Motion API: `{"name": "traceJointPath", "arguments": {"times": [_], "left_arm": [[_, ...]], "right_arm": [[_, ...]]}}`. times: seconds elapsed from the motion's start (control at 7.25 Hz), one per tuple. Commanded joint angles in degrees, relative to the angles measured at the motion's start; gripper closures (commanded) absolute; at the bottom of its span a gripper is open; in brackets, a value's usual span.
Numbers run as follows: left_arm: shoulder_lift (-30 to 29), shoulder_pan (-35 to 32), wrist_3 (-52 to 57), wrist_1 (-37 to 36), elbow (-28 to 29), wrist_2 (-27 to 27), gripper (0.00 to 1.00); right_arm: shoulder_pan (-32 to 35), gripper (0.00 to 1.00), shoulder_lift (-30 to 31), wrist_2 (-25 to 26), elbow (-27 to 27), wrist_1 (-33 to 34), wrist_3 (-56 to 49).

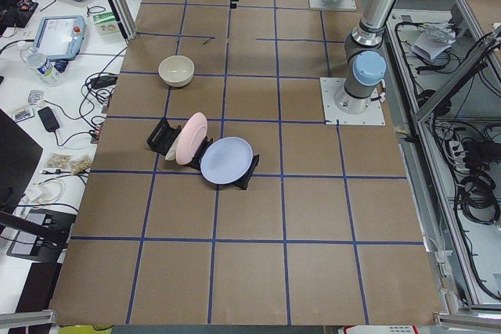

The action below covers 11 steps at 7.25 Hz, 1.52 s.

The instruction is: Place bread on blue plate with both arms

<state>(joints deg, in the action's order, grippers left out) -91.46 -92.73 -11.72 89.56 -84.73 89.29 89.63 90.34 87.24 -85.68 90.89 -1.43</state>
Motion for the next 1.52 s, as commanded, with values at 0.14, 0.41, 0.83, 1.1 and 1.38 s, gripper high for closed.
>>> {"name": "traceJointPath", "arguments": {"times": [0.14, 0.41, 0.83, 1.1, 1.38], "left_arm": [[0.14, 0.09, 0.03, 0.00, 0.00, 0.19, 0.00], [1.27, 7.06, -0.06, 2.35, 0.45, 2.63, 0.00], [-0.38, 28.77, 0.64, 3.07, -0.09, 3.26, 0.00], [-3.36, 35.22, 3.17, 2.73, -1.92, 6.31, 0.00], [-6.70, 42.94, 8.11, -0.17, -4.82, 9.32, 0.00]], "right_arm": [[-1.82, 0.00, 0.71, 1.01, 2.60, -0.36, 1.07], [-2.88, 0.00, -0.51, 1.01, 1.48, -10.77, 1.25], [-3.23, 0.00, -2.44, 8.67, -1.14, -11.53, 0.99], [-8.29, 0.00, -2.89, 10.50, -6.40, -7.86, 0.20], [-19.00, 0.00, -3.51, 10.58, -19.81, 9.54, -10.72]]}}
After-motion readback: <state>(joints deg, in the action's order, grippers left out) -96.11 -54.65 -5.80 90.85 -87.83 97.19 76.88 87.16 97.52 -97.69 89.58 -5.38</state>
